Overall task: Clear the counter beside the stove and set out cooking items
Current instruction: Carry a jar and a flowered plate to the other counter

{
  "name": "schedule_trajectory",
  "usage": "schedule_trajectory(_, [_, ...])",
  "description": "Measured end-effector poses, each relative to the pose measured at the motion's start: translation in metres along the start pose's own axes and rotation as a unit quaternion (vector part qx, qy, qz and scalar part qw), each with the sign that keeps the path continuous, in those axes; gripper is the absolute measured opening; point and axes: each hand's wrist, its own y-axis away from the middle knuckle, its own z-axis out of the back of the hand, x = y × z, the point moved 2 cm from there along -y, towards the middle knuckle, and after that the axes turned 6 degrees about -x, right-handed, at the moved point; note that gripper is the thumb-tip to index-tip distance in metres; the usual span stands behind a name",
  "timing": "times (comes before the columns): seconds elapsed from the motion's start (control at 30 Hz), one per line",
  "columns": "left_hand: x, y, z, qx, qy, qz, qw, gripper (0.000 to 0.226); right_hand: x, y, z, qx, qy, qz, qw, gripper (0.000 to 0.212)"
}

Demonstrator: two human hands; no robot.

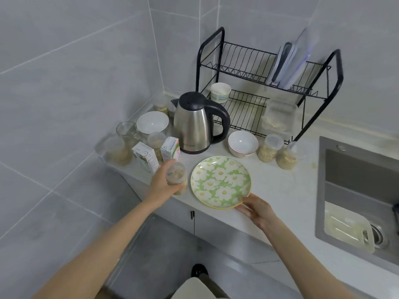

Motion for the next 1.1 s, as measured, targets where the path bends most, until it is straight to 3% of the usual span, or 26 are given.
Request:
schedule_trajectory(0.23, [0.006, -0.028, -0.005, 0.000, -0.023, -0.015, 1.000, 0.076, 0.005, -0.027, -0.020, -0.013, -0.005, -0.018, 1.000, 0.040])
schedule_trajectory(0.37, [0.010, -0.035, -0.006, 0.010, -0.025, -0.021, 0.999, 0.075, 0.009, -0.031, -0.026, -0.032, 0.008, -0.009, 0.999, 0.026])
schedule_trajectory(0.53, [0.015, -0.037, -0.006, 0.019, -0.030, -0.025, 0.999, 0.074, 0.010, -0.032, -0.030, -0.063, 0.029, 0.007, 0.998, 0.036])
schedule_trajectory(0.77, [0.013, -0.030, -0.003, 0.011, -0.061, -0.034, 0.997, 0.081, 0.013, -0.020, -0.031, -0.113, 0.022, 0.007, 0.993, 0.031])
schedule_trajectory(0.93, [-0.002, -0.021, 0.007, -0.001, -0.069, -0.059, 0.996, 0.071, 0.027, 0.002, -0.033, -0.143, 0.027, 0.066, 0.987, 0.034])
schedule_trajectory(1.1, [-0.024, -0.007, 0.024, -0.016, -0.037, -0.088, 0.995, 0.056, 0.031, 0.043, -0.036, -0.107, 0.030, 0.120, 0.987, 0.029])
